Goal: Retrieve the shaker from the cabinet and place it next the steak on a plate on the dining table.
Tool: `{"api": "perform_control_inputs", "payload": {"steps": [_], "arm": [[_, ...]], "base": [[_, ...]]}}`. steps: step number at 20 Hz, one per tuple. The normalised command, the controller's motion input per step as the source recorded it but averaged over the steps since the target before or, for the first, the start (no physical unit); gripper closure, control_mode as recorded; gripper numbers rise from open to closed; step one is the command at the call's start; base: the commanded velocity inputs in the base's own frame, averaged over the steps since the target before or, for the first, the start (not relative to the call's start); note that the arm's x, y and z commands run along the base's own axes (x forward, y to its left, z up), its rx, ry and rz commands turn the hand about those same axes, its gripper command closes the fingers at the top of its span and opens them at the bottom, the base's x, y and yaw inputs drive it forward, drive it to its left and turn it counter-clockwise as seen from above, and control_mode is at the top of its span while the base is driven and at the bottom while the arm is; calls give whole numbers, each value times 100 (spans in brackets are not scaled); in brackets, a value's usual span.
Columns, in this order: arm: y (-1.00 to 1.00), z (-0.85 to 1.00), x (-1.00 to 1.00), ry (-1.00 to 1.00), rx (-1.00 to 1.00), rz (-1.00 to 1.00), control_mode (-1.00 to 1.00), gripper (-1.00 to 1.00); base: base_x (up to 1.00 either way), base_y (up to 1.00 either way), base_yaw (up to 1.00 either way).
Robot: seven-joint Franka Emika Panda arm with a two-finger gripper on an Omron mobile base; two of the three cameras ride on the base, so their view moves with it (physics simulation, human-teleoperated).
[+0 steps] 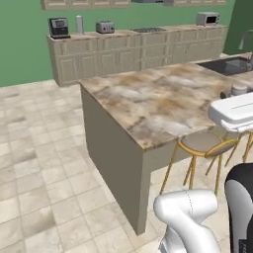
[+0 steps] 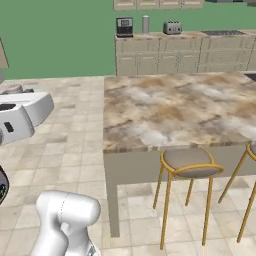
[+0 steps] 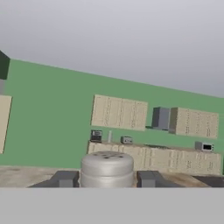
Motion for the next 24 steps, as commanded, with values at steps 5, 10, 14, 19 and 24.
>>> {"api": "perform_control_inputs", "payload": {"steps": [5, 10, 14, 19, 24], "arm": [[0, 0, 0, 0, 0, 0, 100, 100], [0, 0, 0, 0, 0, 0, 100, 100], [0, 0, 0, 0, 0, 0, 100, 100], [0, 0, 0, 0, 0, 0, 100, 100], [0, 0, 0, 0, 0, 0, 100, 100]], "base": [[-22, -100, 16], [-11, -99, 49], [-7, -93, 60], [-9, -100, 42], [-36, -100, 6]]}}
